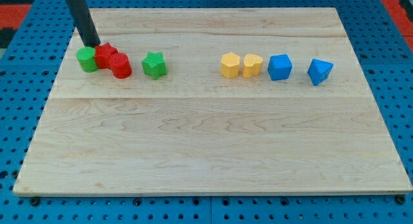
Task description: Separate the green circle from the red star
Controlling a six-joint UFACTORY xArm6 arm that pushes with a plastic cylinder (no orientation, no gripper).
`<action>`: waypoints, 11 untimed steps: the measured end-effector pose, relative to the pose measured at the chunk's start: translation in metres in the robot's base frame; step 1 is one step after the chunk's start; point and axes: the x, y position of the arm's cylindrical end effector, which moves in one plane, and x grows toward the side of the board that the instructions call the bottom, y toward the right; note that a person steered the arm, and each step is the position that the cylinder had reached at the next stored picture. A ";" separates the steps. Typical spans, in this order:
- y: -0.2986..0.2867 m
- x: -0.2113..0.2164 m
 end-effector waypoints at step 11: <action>0.000 0.039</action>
